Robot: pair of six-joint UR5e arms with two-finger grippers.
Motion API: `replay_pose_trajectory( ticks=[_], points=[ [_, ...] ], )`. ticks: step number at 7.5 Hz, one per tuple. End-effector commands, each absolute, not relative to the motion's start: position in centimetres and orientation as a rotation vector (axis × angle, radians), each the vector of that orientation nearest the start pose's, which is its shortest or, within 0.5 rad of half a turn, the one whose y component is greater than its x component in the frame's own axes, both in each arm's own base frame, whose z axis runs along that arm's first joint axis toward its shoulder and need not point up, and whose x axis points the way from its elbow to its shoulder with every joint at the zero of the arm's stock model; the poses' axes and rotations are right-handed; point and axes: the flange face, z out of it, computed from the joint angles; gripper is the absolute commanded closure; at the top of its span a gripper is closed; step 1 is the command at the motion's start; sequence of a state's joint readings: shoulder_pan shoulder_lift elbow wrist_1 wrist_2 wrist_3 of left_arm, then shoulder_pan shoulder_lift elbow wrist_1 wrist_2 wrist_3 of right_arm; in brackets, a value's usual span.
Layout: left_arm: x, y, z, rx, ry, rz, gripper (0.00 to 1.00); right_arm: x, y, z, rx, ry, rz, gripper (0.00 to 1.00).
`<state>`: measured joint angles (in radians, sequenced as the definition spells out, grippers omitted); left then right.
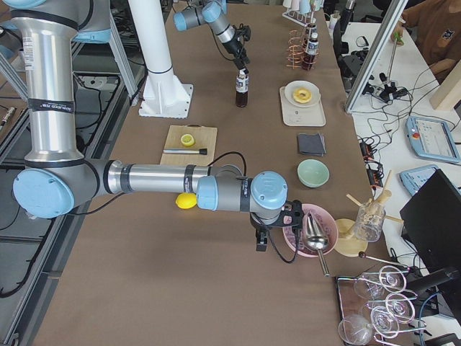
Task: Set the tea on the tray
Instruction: 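Lift the tea bottle with the left gripper and carry it toward the tray, then set the tea bottle upright on the table and withdraw the left gripper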
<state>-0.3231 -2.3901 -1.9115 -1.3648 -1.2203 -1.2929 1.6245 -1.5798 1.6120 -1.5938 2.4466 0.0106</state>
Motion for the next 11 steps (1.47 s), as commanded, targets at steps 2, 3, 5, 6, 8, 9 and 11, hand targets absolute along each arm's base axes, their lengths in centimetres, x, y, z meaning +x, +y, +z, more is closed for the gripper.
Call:
replay_pose_trajectory(
  ticks=[2,3,5,6,8,9,11],
  points=[
    [43.6,-42.0,5.6,0.498,0.879,-0.266,0.02,8.3,-49.1,63.4,0.035,-0.878,0.053,0.00],
    [40.6,-44.8,5.7,0.493,0.878,-0.296,0.02,8.3,-49.1,63.2,0.039,-0.881,0.051,0.00],
    [36.7,-47.9,11.3,0.555,0.863,-0.329,0.02,8.4,-50.6,61.9,0.058,-0.879,0.045,0.00],
    [32.7,-50.5,14.2,0.581,0.921,-0.397,0.02,8.3,-51.3,61.2,0.066,-0.879,0.039,0.00],
    [29.9,-51.7,19.8,0.607,0.867,-0.347,0.02,8.0,-51.9,60.6,0.076,-0.881,0.029,0.00],
    [26.5,-53.3,21.5,0.605,0.839,-0.383,0.02,7.7,-52.4,59.9,0.079,-0.880,0.030,0.00],
    [17.3,-54.4,27.8,0.474,0.854,-0.440,0.02,5.7,-53.8,58.2,0.063,-0.886,0.051,0.00]
  ],
)
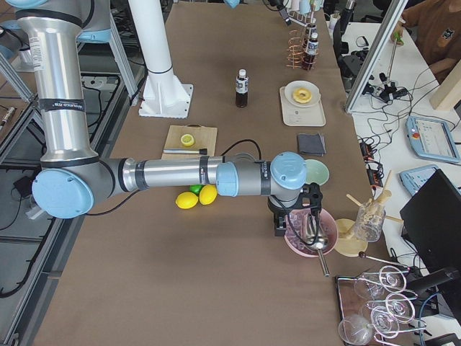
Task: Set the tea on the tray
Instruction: 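Set the tea bottle upright on the table and withdraw the left gripper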
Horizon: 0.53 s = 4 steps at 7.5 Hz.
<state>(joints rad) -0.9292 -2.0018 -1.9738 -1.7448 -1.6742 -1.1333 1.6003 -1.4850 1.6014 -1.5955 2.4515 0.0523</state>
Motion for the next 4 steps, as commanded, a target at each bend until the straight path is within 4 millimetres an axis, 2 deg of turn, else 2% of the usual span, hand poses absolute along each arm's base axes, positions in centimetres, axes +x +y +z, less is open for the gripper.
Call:
replay_pose_trajectory(
  ticks=[1,2,3,4],
  points=[
    [13.5,-53.7,32.5,0.498,0.824,-0.432,0.02,5.1,-54.1,57.5,0.061,-0.887,0.056,0.00],
    [8.1,-54.6,36.7,0.513,0.767,-0.309,0.02,4.3,-54.9,56.4,0.063,-0.889,0.053,0.00],
    [1.7,-56.4,41.6,0.426,0.791,-0.237,0.02,3.2,-55.5,55.5,0.054,-0.892,0.062,0.00],
    [-2.2,-57.2,46.0,0.348,0.806,-0.241,0.02,2.0,-56.0,54.0,0.051,-0.895,0.072,0.00]
  ],
)
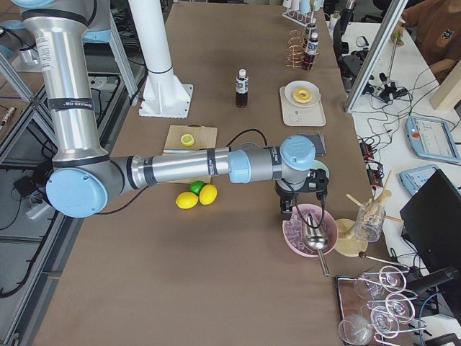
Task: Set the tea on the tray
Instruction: 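Move the right gripper over the table down toward the tea bottle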
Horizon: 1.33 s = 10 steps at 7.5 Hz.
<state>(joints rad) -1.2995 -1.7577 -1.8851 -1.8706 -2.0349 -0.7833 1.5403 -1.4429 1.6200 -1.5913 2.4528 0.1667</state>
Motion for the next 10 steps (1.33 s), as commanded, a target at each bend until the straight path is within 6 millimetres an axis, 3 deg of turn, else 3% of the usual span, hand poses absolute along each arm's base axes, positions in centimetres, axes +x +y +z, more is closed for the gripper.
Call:
replay_pose_trajectory(
  ticks=[1,2,3,4,6,7,8,10],
  points=[
    [-4.4,-57.6,49.7,0.301,0.780,-0.242,0.02,0.2,-56.2,52.2,0.048,-0.893,0.079,0.00],
    [-5.4,-57.4,51.7,0.284,0.765,-0.208,0.02,-2.7,-56.0,49.1,0.053,-0.895,0.070,0.00],
    [-5.5,-56.3,53.3,0.273,0.763,-0.181,0.02,-5.7,-56.8,43.7,0.068,-0.911,0.092,0.00],
    [-5.8,-55.6,54.3,0.270,0.757,-0.167,0.02,-11.6,-56.7,39.1,0.052,-0.920,0.089,0.00],
    [-6.4,-54.7,54.5,0.276,0.757,-0.173,0.02,-21.3,-56.7,29.6,0.116,-0.839,0.068,0.00],
    [-6.4,-54.7,54.5,0.280,0.755,-0.171,0.02,-24.1,-55.6,24.6,0.112,-0.802,0.040,0.00],
    [-6.5,-54.9,54.4,0.283,0.756,-0.172,0.02,-25.5,-53.6,21.6,0.174,-0.794,0.010,0.00],
    [-6.5,-55.0,54.2,0.286,0.756,-0.170,0.02,-27.2,-52.0,20.6,0.182,-0.798,0.003,0.00]
  ],
)
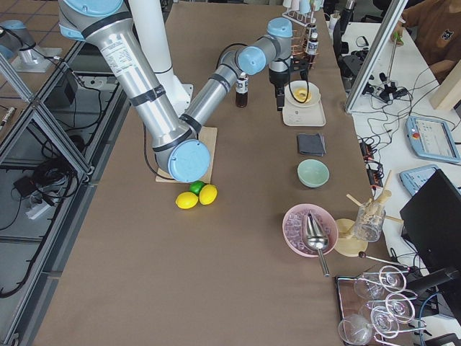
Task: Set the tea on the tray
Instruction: 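Move the right gripper over the table down toward the tea bottle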
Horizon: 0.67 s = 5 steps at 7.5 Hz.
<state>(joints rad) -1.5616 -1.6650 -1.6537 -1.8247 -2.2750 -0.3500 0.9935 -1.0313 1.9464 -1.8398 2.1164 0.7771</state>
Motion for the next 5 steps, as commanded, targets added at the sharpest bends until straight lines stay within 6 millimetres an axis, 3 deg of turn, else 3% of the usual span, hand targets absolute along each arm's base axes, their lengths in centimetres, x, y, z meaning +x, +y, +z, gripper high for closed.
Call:
replay_pose_trajectory(
  ticks=[1,3,4,5],
  points=[
    [-6.5,-54.9,54.3,0.286,0.756,-0.170,0.02,-29.8,-50.4,19.1,0.165,-0.820,0.016,0.00],
    [-6.5,-54.9,54.3,0.286,0.756,-0.170,0.02,-35.1,-47.3,13.7,0.069,-0.880,0.121,0.00],
    [-6.5,-55.0,54.2,0.288,0.756,-0.168,0.02,-36.4,-46.0,10.7,0.062,-0.879,0.123,0.00],
    [-6.4,-55.2,54.0,0.291,0.756,-0.166,0.02,-36.9,-45.2,8.9,0.057,-0.883,0.113,0.00]
  ],
)
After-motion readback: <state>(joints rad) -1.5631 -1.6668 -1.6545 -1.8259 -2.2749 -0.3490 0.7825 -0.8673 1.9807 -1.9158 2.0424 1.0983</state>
